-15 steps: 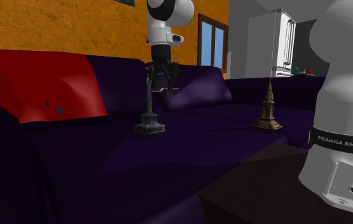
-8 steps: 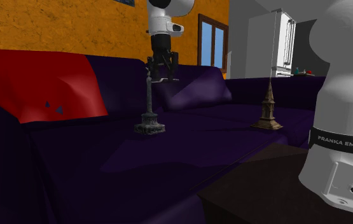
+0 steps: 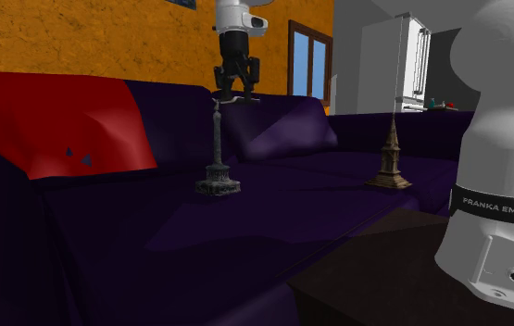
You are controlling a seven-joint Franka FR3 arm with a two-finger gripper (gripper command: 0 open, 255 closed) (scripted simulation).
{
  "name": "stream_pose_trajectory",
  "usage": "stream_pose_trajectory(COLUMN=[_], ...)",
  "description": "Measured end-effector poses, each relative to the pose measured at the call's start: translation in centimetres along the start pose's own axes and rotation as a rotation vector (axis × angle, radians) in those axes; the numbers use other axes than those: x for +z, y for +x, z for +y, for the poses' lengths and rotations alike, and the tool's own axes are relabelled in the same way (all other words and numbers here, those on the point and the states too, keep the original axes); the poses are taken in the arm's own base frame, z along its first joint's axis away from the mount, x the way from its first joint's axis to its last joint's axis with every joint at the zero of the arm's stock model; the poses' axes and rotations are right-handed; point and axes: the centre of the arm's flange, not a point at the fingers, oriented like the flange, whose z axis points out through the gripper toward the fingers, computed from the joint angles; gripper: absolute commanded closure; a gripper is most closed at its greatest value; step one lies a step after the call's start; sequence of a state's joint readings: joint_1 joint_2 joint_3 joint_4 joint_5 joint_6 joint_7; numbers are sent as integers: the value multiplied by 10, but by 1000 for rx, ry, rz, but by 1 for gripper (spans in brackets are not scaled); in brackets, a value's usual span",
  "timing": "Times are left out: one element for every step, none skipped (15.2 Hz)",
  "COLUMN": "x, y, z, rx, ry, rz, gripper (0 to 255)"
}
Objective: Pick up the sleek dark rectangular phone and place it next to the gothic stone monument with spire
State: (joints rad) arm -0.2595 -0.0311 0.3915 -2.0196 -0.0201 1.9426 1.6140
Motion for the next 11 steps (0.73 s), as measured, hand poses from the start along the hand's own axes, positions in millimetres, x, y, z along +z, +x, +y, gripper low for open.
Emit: stream_pose_trajectory(x=[-5, -10, -16, -21, -27, -32, -37, -42, -47, -51, -52], y=[0, 0, 0, 1, 1, 0, 0, 0, 0, 1, 6], z=[0, 0, 1, 2, 1, 2, 2, 3, 3, 3, 7], rx=[0, 0, 0, 0, 0, 0, 0, 0, 0, 0, 0], ry=[0, 0, 0, 0, 0, 0, 0, 0, 0, 0, 0], rz=[0, 0, 0, 0, 0, 0, 0, 0, 0, 0, 0], gripper=[255, 255, 255, 255, 255, 255, 255, 255, 255, 255, 255])
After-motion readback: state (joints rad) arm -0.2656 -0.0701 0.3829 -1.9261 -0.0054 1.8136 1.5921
